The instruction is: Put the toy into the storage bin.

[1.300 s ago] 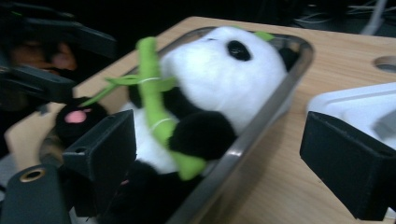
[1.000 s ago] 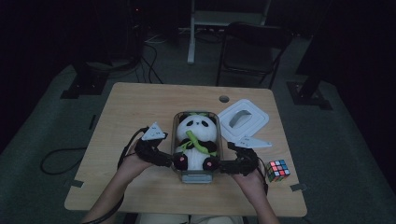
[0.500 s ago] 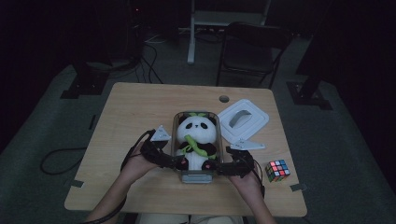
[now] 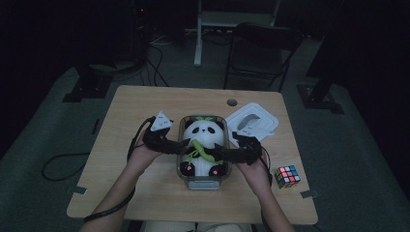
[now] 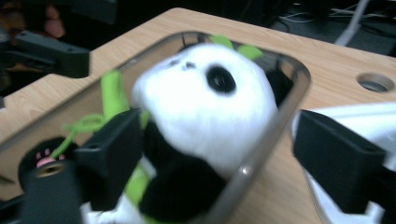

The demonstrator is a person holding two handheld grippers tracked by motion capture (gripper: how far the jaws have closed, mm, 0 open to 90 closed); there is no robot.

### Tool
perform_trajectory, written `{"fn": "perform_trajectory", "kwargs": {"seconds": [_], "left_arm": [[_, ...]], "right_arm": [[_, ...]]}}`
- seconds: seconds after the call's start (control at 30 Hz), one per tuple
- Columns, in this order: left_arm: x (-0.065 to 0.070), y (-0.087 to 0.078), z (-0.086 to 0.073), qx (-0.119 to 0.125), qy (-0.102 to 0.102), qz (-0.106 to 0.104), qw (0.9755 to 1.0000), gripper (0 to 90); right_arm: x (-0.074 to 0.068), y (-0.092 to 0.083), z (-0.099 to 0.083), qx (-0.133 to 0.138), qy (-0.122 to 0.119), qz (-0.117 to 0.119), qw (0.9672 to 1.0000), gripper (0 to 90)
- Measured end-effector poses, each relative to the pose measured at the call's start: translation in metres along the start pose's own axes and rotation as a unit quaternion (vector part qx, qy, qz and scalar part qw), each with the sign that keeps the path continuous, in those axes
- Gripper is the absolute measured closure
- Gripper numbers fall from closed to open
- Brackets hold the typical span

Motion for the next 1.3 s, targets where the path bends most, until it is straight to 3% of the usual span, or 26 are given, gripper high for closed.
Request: {"fn": "perform_trajectory", "kwargs": {"seconds": [0.03,0.1,0.17,0.2,0.27,0.3,0.37,0.47,0.53,0.63,0.7,0.9,0.97,1.1,1.23,1.3], "left_arm": [[-0.001,0.002,0.003,0.001,-0.011,-0.006,0.9999,9.0],[-0.003,0.008,0.007,-0.014,-0.016,0.004,0.9998,9.0],[-0.002,0.013,0.009,-0.030,-0.009,0.012,0.9994,11.4],[-0.001,0.016,0.009,-0.029,-0.004,0.009,0.9995,21.1],[0.001,0.020,0.008,-0.033,0.007,-0.005,0.9994,32.2],[0.002,0.022,0.008,-0.035,0.011,-0.011,0.9993,48.4],[0.005,0.027,0.006,-0.041,0.008,-0.030,0.9987,59.7],[0.007,0.036,0.000,-0.061,0.017,-0.030,0.9976,72.4],[0.007,0.040,-0.003,-0.069,0.017,-0.027,0.9971,78.0],[0.006,0.044,-0.006,-0.079,0.023,-0.020,0.9964,78.0],[0.005,0.046,-0.007,-0.085,0.027,-0.018,0.9959,77.9],[0.004,0.059,-0.016,-0.133,0.043,-0.026,0.9898,78.1],[0.003,0.060,-0.016,-0.136,0.045,-0.023,0.9894,78.0],[0.001,0.058,-0.016,-0.124,0.032,-0.028,0.9914,77.0],[-0.003,0.050,-0.010,-0.106,0.014,-0.023,0.9940,65.3],[-0.001,0.045,-0.007,-0.093,0.002,-0.037,0.9950,62.0]], "right_arm": [[0.000,0.007,0.007,0.003,-0.001,0.011,0.9999,32.6],[0.002,0.014,0.013,0.009,0.007,0.012,0.9999,39.3],[0.002,0.022,0.014,-0.004,0.005,0.019,0.9998,45.8],[0.002,0.026,0.015,-0.007,0.005,0.016,0.9998,51.2],[0.002,0.032,0.016,-0.011,0.004,0.020,0.9997,61.0],[0.002,0.035,0.015,-0.023,0.007,0.020,0.9995,67.7],[0.004,0.042,0.016,-0.024,0.005,0.017,0.9995,76.0],[0.007,0.050,0.017,-0.027,-0.001,0.000,0.9996,85.4],[0.007,0.055,0.015,-0.039,-0.006,-0.005,0.9992,85.5],[0.008,0.059,0.015,-0.045,-0.015,-0.012,0.9988,87.6],[0.010,0.061,0.013,-0.050,-0.009,-0.009,0.9987,87.7],[0.013,0.069,0.005,-0.076,-0.011,-0.023,0.9968,88.0],[0.013,0.070,0.005,-0.083,-0.010,-0.025,0.9962,87.0],[0.019,0.068,0.006,-0.077,0.016,-0.017,0.9968,69.5],[0.020,0.060,0.010,-0.068,0.036,0.004,0.9970,53.5],[0.021,0.055,0.012,-0.062,0.040,0.006,0.9972,46.8]]}}
Point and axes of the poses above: each handheld gripper's, and its own axes: y roughly forward along the jaws, z roughly out of its top, x roughly to its right, the point moved 7 cm from there along y, roughly forward along the jaws, and after that the axes turned 8 degrees about x, right-handed, at the moved point
